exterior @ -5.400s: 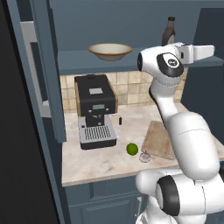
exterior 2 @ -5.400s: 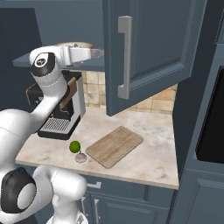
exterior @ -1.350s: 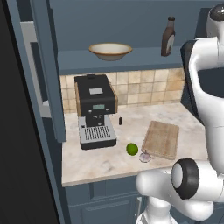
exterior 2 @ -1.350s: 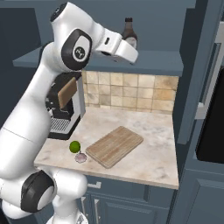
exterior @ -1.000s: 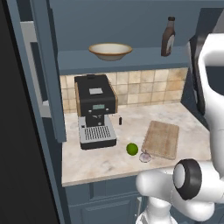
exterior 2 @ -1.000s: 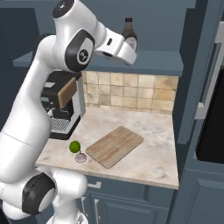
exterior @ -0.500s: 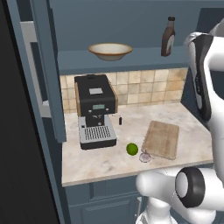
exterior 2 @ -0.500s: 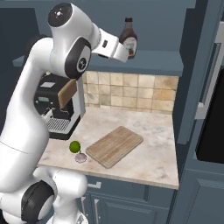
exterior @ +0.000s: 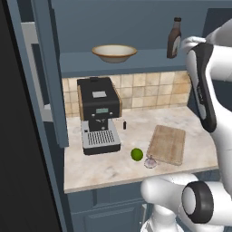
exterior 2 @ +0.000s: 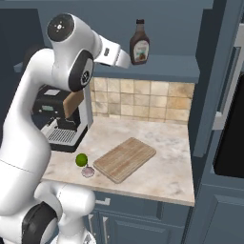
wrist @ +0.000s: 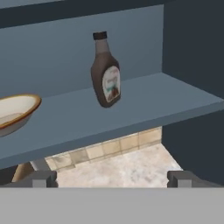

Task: Open the cabinet. Place the bowl and condiment on the counter. Then place the lime and garlic on the cutting board.

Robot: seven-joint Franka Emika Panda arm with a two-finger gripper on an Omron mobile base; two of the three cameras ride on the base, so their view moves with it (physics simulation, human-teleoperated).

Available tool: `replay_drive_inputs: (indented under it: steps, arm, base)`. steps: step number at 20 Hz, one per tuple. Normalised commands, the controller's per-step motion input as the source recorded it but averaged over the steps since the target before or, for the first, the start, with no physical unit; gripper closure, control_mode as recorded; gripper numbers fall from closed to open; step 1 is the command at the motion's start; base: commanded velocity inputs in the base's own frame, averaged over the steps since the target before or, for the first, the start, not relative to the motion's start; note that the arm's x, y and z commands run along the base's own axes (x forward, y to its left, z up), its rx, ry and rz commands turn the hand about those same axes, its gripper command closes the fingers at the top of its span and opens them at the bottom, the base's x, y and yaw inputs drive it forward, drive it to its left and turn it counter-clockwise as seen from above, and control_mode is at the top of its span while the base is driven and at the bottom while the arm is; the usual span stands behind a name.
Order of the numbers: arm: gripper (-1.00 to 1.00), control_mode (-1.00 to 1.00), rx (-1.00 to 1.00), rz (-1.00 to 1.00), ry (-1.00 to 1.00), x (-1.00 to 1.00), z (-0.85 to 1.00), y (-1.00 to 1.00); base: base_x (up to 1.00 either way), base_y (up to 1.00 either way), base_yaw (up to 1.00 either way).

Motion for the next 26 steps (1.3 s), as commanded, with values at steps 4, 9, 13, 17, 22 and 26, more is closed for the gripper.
replay_drive_inputs:
  steps: [4,9,13,17,22,26]
  arm:
    - [-1.00,-1.00,-0.01,0.00,0.00,0.10,0.00,0.26]
    - [-1.00,-1.00,0.00,0.00,0.00,0.02,0.00,0.16]
    - [-1.00,-1.00,-0.04,0.00,0.00,0.02,0.00,0.13]
    - [-1.00,-1.00,-0.05,-0.02,0.00,0.04,0.00,0.16]
    - [-1.00,-1.00,-0.06,-0.04,0.00,0.06,0.00,0.13]
    - [-1.00,-1.00,-0.06,-0.04,0.00,0.05,0.00,0.02]
  base:
    - [0.00,0.00,0.00]
    - [0.00,0.00,0.00]
    - [0.00,0.00,0.00]
    - [0.00,0.00,0.00]
    - [0.00,0.00,0.00]
    - [0.00,0.00,0.00]
